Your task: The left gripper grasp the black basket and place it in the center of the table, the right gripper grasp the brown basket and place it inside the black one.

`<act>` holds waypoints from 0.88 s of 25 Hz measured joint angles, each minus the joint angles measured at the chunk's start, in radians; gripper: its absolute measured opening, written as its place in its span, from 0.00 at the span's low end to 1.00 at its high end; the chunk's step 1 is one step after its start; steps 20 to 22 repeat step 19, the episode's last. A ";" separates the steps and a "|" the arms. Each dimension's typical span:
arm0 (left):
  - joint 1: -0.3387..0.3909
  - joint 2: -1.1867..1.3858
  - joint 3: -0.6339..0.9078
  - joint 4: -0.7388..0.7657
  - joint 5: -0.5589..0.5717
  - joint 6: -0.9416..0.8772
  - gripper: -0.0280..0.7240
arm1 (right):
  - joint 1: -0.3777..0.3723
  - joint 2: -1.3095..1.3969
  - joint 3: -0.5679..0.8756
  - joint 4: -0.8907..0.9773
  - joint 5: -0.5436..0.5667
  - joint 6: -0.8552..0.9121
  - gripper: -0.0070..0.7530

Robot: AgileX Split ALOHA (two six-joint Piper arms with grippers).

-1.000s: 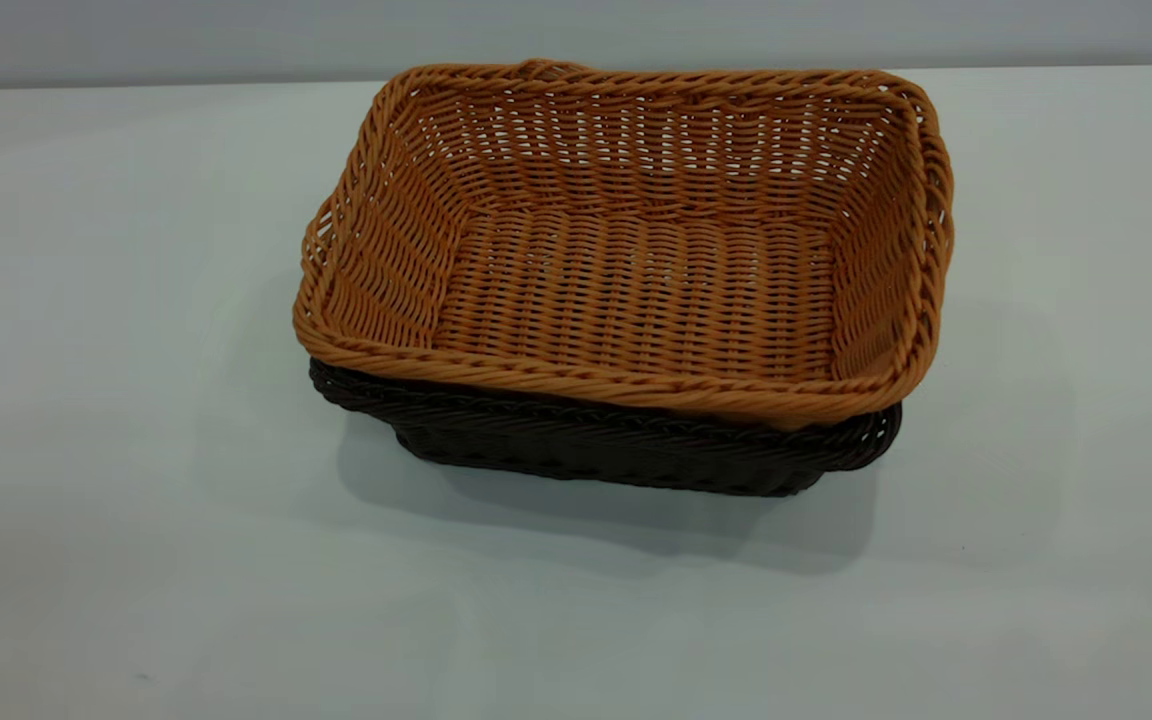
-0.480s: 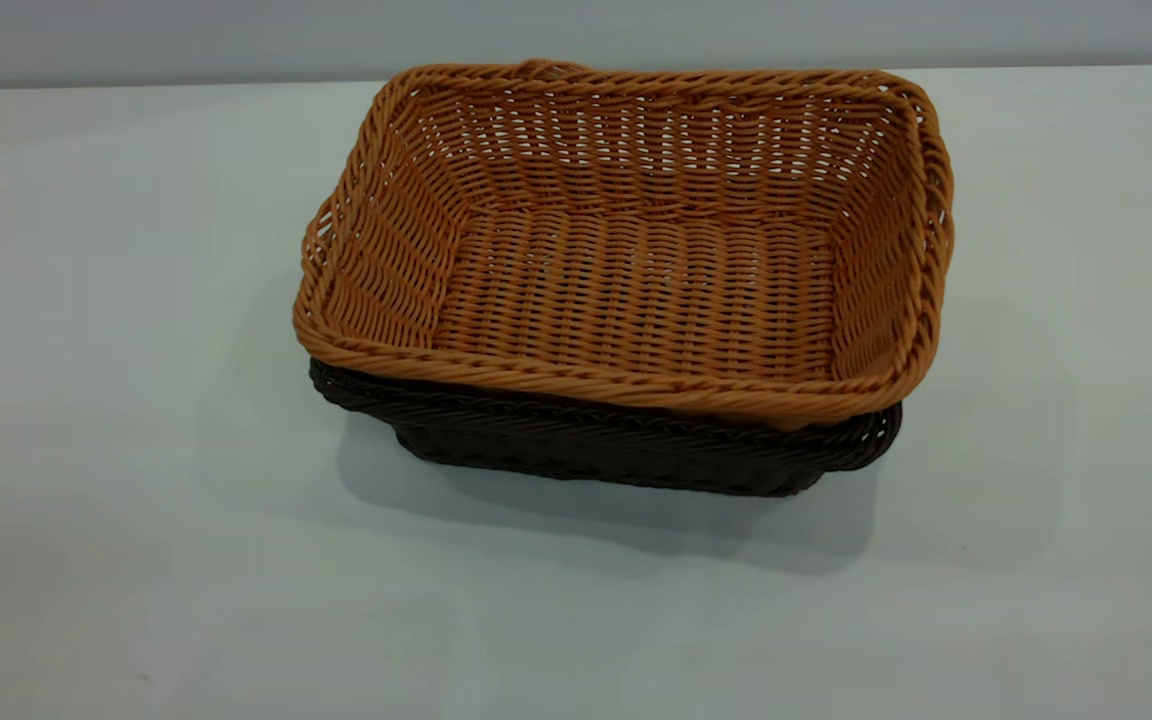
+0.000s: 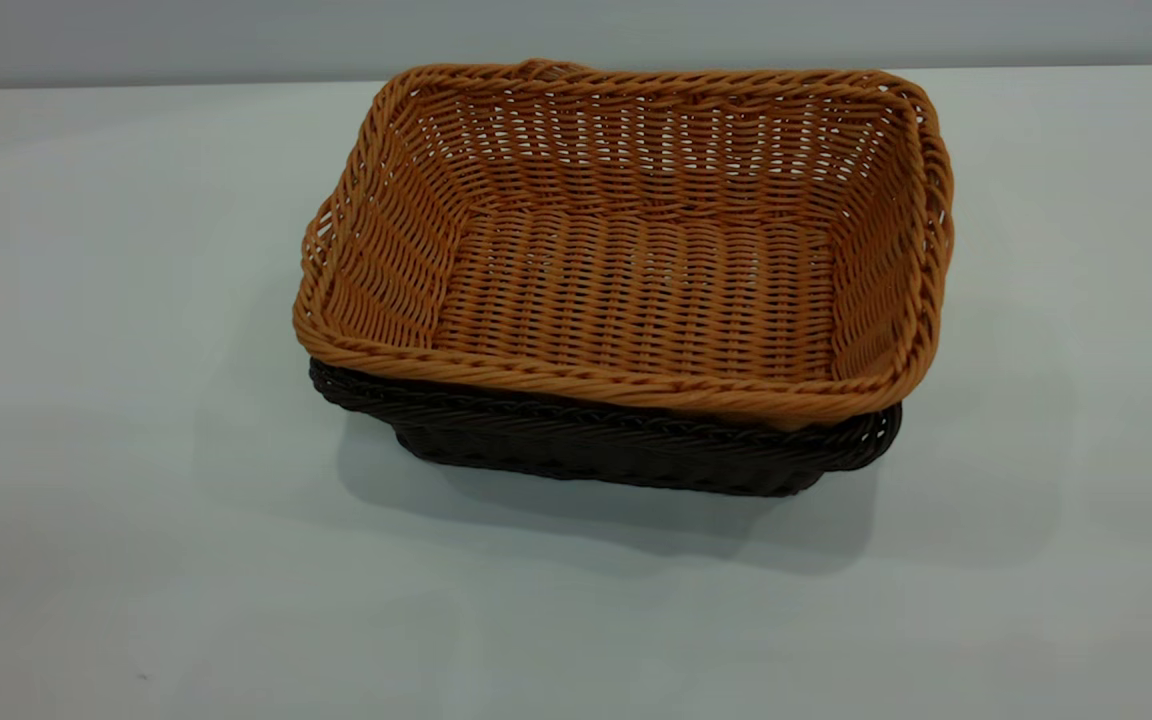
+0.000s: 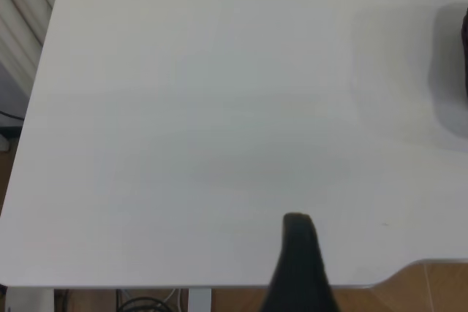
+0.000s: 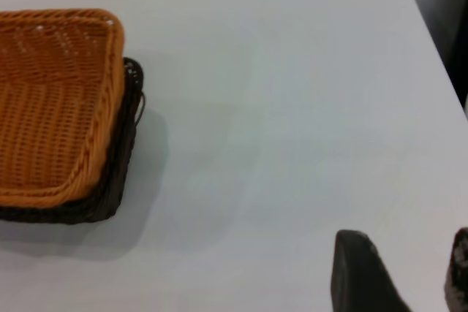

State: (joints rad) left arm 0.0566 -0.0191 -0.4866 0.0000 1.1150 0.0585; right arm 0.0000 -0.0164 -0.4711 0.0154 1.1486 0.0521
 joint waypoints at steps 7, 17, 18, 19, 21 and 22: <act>0.000 0.000 0.000 0.000 0.000 0.000 0.71 | 0.000 0.000 0.000 -0.004 0.000 0.017 0.32; 0.000 0.000 0.000 0.000 0.000 0.000 0.71 | 0.000 0.000 0.000 -0.004 -0.003 0.017 0.32; 0.000 0.000 0.000 0.000 0.000 0.000 0.71 | 0.000 0.000 0.000 -0.004 -0.003 0.017 0.32; 0.000 0.000 0.000 0.000 0.000 0.000 0.71 | 0.000 0.000 0.000 -0.004 -0.003 0.017 0.32; 0.000 0.000 0.000 0.000 0.000 0.000 0.71 | 0.000 0.000 0.000 -0.004 -0.003 0.017 0.32; 0.000 0.000 0.000 0.000 0.000 0.000 0.71 | 0.000 0.000 0.000 -0.004 -0.003 0.017 0.32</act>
